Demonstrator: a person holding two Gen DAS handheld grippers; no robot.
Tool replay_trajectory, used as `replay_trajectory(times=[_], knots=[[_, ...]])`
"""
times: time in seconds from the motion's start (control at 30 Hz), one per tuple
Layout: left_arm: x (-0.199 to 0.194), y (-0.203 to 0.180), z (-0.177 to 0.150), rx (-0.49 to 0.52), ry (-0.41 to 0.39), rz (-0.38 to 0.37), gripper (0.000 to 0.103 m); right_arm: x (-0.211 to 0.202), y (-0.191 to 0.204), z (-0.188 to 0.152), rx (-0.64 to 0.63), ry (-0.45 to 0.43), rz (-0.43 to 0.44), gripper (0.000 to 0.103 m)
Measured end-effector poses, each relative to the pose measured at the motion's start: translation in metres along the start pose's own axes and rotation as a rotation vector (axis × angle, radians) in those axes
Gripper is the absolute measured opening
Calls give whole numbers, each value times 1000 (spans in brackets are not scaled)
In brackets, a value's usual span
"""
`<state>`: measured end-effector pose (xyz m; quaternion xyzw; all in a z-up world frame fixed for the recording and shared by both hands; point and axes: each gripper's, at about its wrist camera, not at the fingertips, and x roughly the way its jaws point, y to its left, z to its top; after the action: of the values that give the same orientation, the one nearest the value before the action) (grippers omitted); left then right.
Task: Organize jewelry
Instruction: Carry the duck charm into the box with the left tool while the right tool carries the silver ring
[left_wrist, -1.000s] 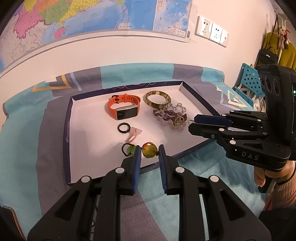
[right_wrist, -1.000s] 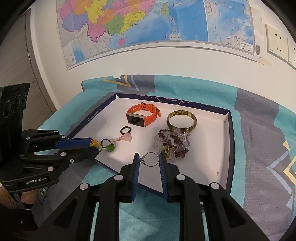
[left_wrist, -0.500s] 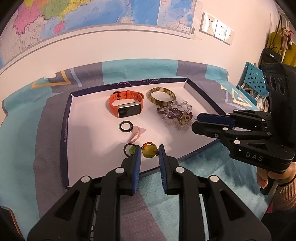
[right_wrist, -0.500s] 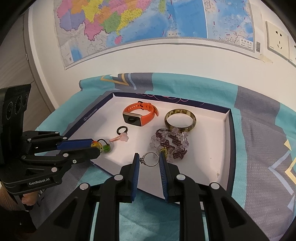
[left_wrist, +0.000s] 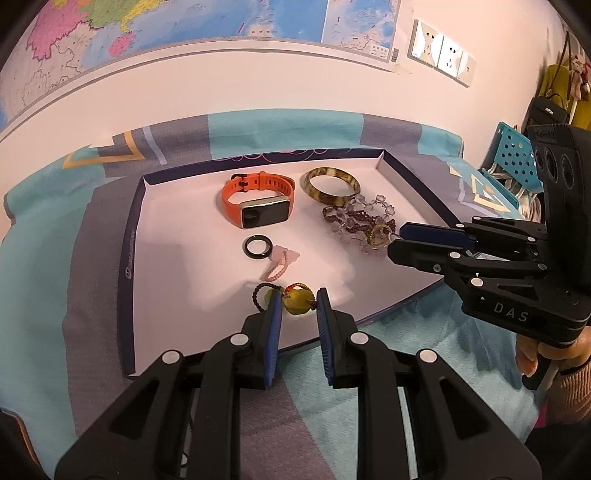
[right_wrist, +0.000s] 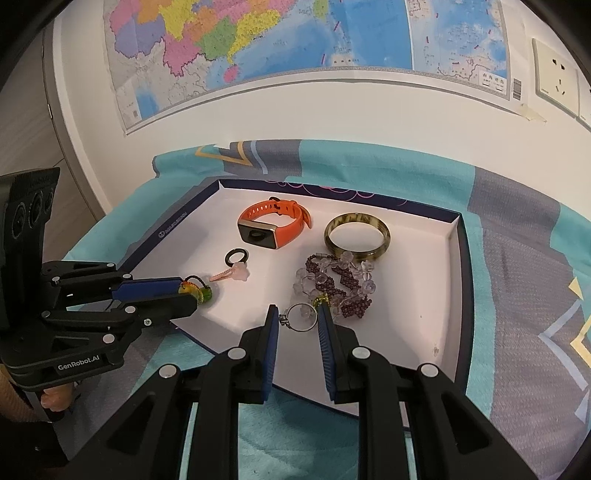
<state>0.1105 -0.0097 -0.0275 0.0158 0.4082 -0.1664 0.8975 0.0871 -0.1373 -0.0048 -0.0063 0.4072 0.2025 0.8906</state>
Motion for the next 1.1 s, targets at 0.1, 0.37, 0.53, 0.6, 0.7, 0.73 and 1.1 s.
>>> replay_trajectory(times=[0.1,0.37,0.53,0.6,0.7,0.73,1.1], knots=[[0,0,0,1,0,1,20,0,0,0,-1,-1,-1,20],[3,2,1,-5,5,4,20,2,0,0,-1,1,-3,20],[4,3,2,-6,8,8,20,3,0,1,-3,4,-5,20],[5,3,2,-6,9,8,20,4,-1,1,-5,5,-4,20],[5,3,2,-5,12,11,20,5,-1,2,-6,6,-4,20],[6,3,2,-5,12,11,20,5,-1,2,-6,6,-5,20],[8,2,3,-1,17,17,20,9,-2,2,-2,14,-15,20]])
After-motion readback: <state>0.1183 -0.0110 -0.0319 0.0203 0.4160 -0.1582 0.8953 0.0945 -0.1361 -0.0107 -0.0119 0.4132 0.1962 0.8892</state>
